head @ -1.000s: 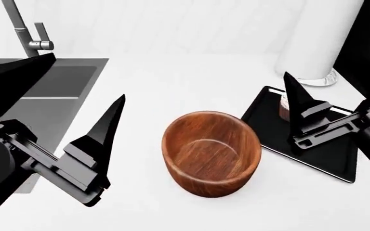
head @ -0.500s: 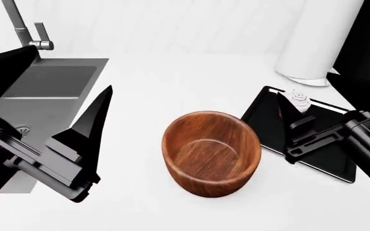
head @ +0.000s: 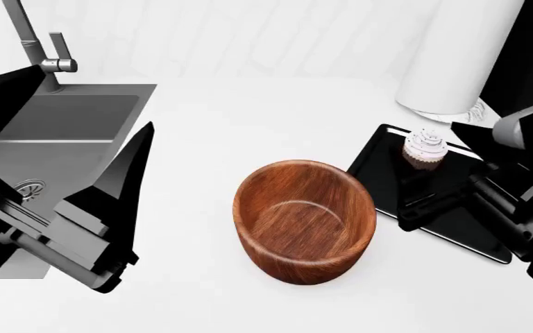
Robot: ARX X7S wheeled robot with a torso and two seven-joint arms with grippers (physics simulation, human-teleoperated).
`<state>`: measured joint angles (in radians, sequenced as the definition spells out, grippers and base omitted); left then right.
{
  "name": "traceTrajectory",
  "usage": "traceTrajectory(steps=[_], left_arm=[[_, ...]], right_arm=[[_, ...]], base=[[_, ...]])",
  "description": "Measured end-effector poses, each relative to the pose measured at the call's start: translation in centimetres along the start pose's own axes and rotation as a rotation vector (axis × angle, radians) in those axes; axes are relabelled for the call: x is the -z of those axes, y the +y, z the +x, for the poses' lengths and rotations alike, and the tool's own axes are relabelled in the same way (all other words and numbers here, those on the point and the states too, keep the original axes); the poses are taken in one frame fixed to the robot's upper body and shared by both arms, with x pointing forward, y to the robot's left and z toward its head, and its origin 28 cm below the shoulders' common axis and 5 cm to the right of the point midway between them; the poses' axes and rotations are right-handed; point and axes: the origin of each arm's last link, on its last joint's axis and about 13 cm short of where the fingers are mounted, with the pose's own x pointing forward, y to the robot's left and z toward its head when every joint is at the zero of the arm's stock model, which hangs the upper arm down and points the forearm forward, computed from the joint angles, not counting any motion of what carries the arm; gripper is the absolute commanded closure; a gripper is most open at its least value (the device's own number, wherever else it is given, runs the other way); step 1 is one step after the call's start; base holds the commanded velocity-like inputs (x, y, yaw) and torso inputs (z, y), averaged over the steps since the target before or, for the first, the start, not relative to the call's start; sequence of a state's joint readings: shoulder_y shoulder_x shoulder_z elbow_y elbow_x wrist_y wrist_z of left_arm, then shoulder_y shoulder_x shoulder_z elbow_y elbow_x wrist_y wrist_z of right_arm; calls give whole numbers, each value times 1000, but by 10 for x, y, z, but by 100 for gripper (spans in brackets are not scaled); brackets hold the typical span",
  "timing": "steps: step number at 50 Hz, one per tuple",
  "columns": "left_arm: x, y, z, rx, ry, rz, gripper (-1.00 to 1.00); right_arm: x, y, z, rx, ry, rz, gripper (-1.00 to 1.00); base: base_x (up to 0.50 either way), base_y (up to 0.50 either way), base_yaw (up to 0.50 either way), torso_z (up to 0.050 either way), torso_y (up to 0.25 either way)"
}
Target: Move the fresh-baked cupcake off the tray onto the counter, and place the bowl used for mixing into the sink.
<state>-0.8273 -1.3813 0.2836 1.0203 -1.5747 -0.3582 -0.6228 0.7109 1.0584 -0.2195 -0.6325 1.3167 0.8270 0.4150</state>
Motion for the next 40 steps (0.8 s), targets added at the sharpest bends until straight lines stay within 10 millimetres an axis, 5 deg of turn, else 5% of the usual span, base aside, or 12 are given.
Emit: traceTrajectory(steps=[40], left_arm=[[1,0,-2,-8,3,-2,-100]], right_arm=[[20,-5,30,71,103,34,-100]], base=[[0,0,0,0,0]])
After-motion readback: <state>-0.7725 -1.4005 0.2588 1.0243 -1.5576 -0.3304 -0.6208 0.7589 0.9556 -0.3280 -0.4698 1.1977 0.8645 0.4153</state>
